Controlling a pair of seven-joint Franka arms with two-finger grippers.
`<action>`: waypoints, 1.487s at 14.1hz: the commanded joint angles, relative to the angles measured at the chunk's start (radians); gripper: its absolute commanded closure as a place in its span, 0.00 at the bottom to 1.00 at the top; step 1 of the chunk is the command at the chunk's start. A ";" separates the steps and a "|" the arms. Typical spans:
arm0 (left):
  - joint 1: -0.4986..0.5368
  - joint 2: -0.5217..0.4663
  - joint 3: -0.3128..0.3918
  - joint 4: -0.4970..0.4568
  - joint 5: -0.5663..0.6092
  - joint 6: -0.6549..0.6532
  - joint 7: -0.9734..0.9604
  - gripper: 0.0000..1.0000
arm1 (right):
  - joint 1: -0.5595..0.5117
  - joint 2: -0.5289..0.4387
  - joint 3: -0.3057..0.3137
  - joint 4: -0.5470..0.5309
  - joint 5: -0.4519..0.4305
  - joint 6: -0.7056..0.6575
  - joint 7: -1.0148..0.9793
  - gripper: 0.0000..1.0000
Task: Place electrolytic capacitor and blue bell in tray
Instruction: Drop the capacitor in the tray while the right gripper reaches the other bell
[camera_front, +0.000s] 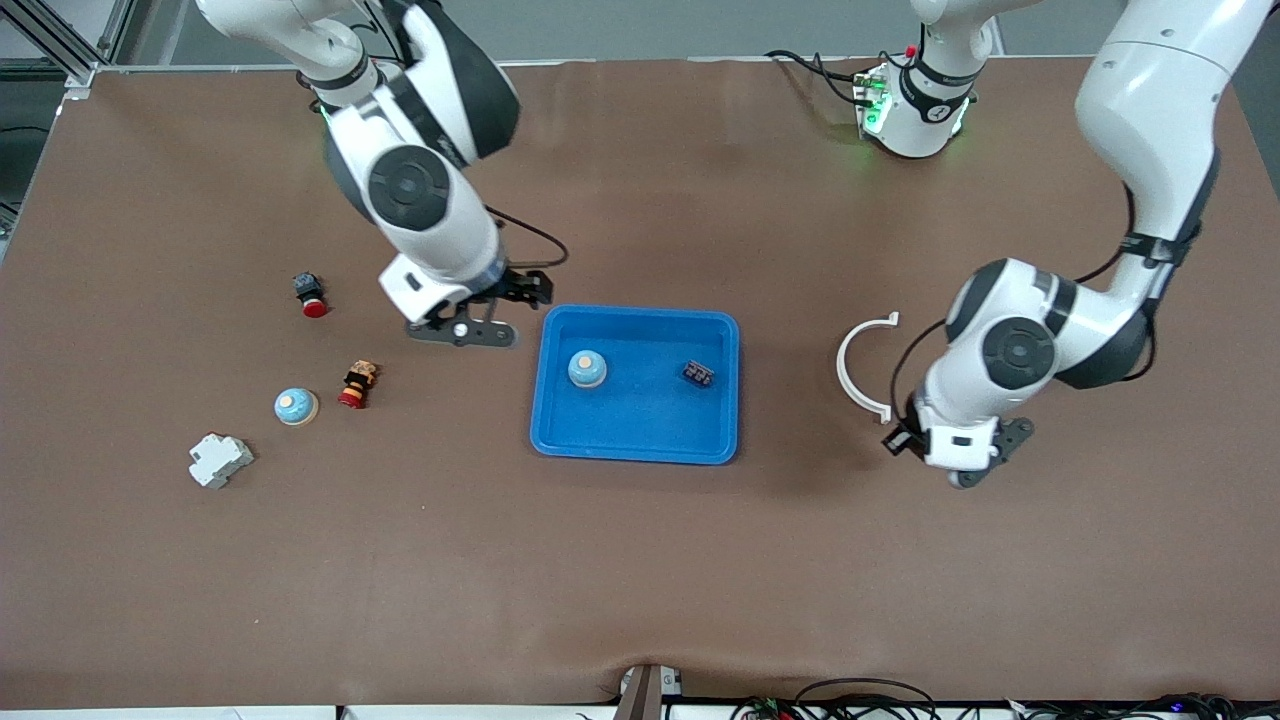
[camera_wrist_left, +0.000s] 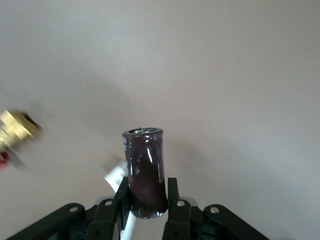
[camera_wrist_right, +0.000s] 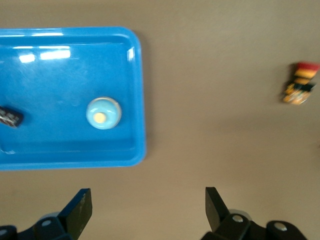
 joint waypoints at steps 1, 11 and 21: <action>-0.099 0.066 0.001 0.102 -0.014 -0.026 -0.136 1.00 | -0.108 -0.123 0.010 -0.134 -0.003 0.027 -0.181 0.00; -0.388 0.190 0.008 0.265 -0.017 -0.017 -0.619 1.00 | -0.495 -0.177 0.008 -0.318 0.008 0.220 -0.893 0.00; -0.429 0.310 0.024 0.293 -0.008 0.129 -0.819 0.70 | -0.633 0.082 0.007 -0.248 -0.082 0.452 -1.170 0.00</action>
